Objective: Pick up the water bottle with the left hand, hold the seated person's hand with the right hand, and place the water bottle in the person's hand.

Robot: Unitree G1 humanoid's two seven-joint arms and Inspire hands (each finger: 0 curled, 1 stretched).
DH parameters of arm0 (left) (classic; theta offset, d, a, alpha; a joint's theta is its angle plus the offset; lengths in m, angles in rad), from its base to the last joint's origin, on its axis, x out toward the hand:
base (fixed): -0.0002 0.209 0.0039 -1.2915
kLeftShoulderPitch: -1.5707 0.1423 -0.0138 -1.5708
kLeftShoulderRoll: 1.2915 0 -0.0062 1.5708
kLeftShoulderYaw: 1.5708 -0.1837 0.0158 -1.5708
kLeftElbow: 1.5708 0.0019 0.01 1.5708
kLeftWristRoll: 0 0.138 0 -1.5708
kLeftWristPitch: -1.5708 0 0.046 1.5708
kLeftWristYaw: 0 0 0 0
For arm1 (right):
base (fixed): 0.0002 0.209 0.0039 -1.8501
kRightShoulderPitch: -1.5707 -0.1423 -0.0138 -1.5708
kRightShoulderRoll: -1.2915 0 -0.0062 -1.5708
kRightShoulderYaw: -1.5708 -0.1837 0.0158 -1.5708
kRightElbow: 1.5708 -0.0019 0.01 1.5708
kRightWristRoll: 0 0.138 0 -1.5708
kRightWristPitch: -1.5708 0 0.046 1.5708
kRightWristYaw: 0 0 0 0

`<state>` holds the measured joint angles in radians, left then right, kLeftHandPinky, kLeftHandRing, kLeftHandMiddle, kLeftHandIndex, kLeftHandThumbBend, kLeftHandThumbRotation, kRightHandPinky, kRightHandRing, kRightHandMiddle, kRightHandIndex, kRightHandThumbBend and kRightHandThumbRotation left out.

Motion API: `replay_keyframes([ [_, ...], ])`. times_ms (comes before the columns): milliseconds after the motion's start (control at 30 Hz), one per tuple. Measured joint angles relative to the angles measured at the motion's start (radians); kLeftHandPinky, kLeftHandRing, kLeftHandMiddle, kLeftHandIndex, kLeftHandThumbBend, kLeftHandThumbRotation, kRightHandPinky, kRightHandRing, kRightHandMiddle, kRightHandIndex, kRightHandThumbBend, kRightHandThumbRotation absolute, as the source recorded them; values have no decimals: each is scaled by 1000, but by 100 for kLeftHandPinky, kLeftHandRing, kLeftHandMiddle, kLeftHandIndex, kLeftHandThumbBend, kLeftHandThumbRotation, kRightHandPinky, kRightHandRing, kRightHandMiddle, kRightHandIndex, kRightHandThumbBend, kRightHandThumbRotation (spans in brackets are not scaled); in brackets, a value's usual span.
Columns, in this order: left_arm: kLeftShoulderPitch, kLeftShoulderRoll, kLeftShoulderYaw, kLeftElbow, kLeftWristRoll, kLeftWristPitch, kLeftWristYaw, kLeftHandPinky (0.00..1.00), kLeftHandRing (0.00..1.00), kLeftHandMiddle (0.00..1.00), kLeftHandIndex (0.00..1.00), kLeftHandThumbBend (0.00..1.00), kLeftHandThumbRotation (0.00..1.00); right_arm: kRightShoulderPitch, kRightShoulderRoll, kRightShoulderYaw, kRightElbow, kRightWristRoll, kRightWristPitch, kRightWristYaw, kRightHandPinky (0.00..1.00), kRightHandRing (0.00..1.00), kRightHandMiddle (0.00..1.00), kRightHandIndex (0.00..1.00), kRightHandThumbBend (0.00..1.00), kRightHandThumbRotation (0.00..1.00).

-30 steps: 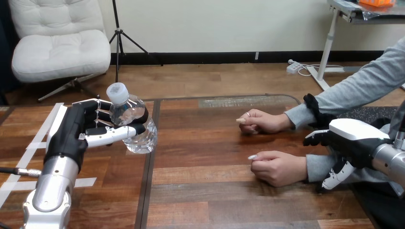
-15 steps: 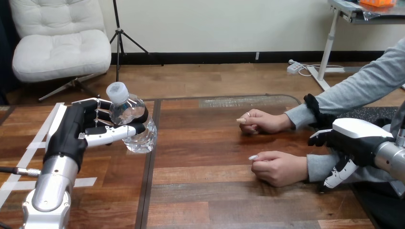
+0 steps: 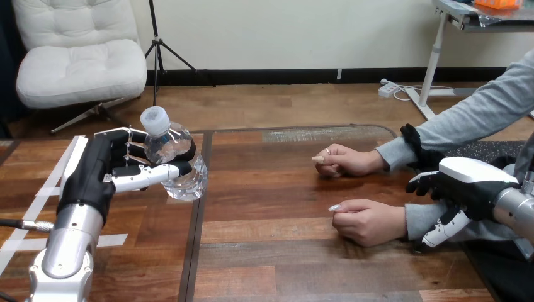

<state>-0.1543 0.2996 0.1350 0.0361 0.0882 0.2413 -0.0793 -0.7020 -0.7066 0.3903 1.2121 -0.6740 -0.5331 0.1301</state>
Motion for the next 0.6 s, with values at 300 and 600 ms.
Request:
replay_keyframes([
  [300, 1, 0, 0, -1, -1, 3, 0, 30, 37, 42, 44, 67, 0, 0, 5, 0, 5, 10, 12, 0, 66, 78, 81, 81, 100, 31],
  [600, 3, 0, 0, -2, -2, 3, 0, 30, 37, 42, 44, 67, 0, 0, 13, 0, 9, 10, 29, -2, 66, 77, 79, 80, 98, 31],
])
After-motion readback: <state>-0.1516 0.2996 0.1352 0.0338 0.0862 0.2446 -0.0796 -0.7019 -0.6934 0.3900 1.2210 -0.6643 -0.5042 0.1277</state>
